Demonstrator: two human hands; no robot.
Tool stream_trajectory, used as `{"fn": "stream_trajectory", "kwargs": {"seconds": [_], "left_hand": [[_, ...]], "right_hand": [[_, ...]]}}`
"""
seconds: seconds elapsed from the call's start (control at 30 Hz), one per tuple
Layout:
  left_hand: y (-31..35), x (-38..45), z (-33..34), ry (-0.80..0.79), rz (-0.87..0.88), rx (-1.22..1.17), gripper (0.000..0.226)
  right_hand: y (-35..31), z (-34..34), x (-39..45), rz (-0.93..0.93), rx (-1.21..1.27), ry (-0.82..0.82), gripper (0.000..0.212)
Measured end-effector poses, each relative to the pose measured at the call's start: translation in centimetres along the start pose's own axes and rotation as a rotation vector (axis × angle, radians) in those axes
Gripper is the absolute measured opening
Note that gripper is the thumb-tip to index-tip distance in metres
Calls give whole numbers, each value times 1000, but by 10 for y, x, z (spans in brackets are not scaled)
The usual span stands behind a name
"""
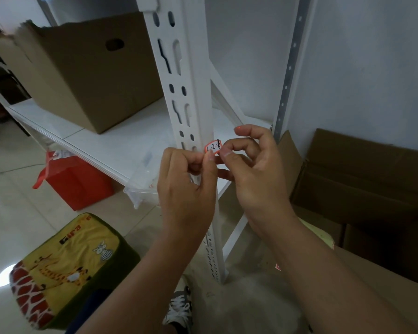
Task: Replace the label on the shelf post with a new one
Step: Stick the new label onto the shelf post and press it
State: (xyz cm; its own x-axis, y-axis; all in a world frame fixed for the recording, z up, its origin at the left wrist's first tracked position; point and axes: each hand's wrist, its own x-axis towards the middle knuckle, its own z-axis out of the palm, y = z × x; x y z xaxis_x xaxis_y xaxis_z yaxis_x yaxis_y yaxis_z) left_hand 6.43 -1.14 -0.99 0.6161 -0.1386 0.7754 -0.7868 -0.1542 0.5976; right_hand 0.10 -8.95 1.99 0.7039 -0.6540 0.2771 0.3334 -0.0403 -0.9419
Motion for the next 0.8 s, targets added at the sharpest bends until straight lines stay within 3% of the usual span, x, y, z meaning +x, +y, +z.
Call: {"fn": "stream_trajectory", "kwargs": {"seconds": [0.8], "left_hand": [[-4,2,-2,8,32,34,15]], "right_hand": [[5,6,3,3,-29,14,28]]}}
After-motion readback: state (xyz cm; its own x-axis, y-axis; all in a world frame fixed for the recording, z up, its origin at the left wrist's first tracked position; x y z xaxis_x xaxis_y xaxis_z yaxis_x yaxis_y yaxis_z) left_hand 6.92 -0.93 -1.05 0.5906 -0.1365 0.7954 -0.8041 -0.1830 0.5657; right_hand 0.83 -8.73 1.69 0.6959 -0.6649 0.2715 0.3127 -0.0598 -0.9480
